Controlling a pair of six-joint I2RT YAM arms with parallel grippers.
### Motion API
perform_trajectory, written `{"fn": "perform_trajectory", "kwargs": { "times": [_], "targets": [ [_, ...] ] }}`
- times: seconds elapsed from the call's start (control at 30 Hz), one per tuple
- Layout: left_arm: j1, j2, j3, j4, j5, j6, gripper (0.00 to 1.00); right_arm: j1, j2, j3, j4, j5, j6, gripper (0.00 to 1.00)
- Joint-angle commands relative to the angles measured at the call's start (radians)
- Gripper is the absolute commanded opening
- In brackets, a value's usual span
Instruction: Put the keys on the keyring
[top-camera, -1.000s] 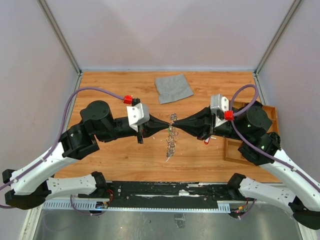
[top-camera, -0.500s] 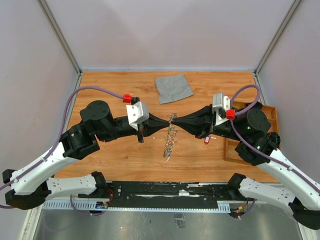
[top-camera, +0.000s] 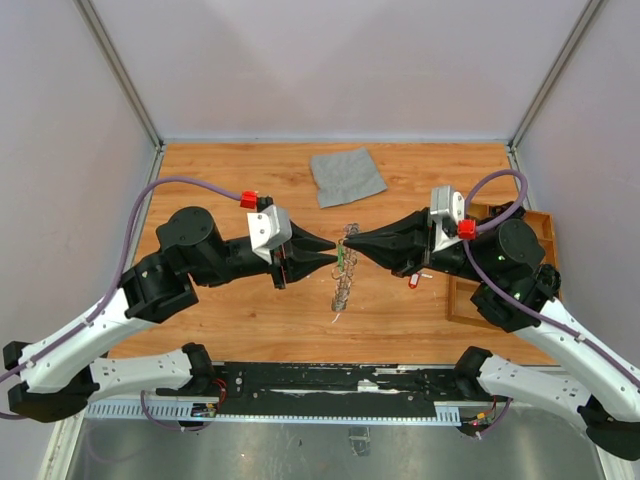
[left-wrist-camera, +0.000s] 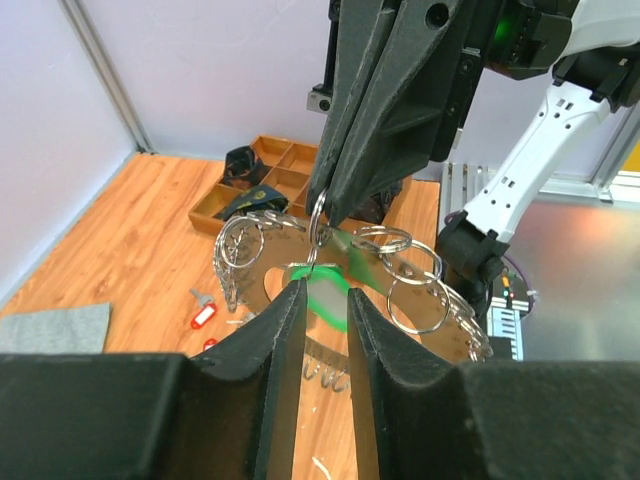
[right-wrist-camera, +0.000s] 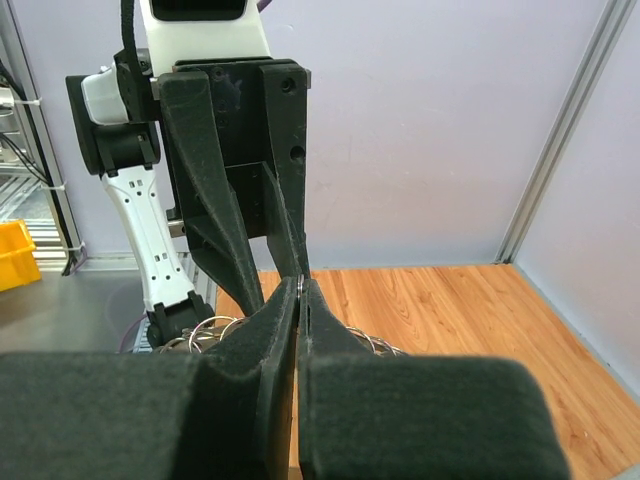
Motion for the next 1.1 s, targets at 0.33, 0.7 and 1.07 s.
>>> {"fn": "perform_trajectory", "kwargs": {
  "times": [0.33,0.7,1.07],
  "targets": [
    [0.002,-0.077,-0.096,0.251,0.043,-0.118,0.3,0.015,-0.014,0.036,0.051,-0.077,-0.021,0.0],
    [0.002,-0.048,-0.104,0.266,0.063,-0.122,0.31,0.015,-0.022,0.036,0.07,-0.116,-0.011,0.01],
    [0.002,-0.022,-0.101,0.265,0.078,-0.12,0.21,0.014,-0.016,0.029,0.101,-0.135,0.011,0.01]
  ]
}}
